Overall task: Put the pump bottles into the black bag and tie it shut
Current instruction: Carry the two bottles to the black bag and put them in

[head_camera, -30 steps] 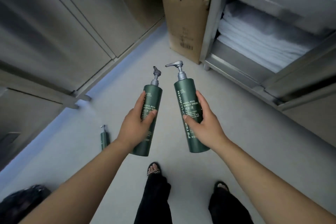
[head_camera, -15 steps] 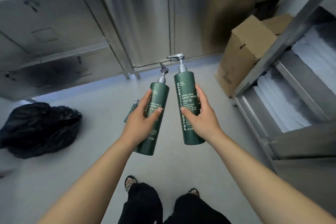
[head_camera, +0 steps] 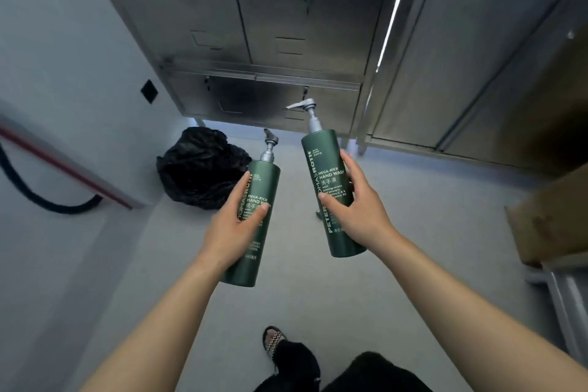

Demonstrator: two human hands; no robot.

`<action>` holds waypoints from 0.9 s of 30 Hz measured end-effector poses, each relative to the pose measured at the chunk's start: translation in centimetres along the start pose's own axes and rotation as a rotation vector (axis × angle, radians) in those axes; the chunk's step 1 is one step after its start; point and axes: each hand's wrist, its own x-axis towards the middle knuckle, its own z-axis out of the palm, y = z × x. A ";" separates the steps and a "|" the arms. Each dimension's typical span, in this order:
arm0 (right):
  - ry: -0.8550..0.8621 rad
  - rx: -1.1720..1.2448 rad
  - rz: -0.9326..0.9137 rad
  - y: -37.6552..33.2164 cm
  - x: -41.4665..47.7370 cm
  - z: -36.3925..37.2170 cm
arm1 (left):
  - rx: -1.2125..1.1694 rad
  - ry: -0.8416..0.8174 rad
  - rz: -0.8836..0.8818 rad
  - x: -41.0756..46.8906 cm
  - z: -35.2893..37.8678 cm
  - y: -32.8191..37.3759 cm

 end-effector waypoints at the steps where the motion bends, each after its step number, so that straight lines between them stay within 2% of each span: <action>1: -0.017 -0.003 -0.001 -0.5 0.8 2.0 | 0.004 0.017 -0.011 0.4 -1.8 -1.1; 9: -0.152 -0.041 -0.005 -3.1 8.1 13.0 | -0.041 0.198 -0.073 4.7 -11.5 -5.9; 17: -0.211 -0.059 0.013 -3.5 19.4 19.5 | -0.048 0.276 -0.177 13.5 -18.3 -9.7; 22: -0.257 -0.079 0.027 -4.4 27.5 23.6 | -0.035 0.273 -0.243 20.7 -21.3 -11.0; 27: -0.285 -0.089 0.034 -5.3 33.3 27.3 | -0.049 0.249 -0.227 26.7 -23.4 -12.1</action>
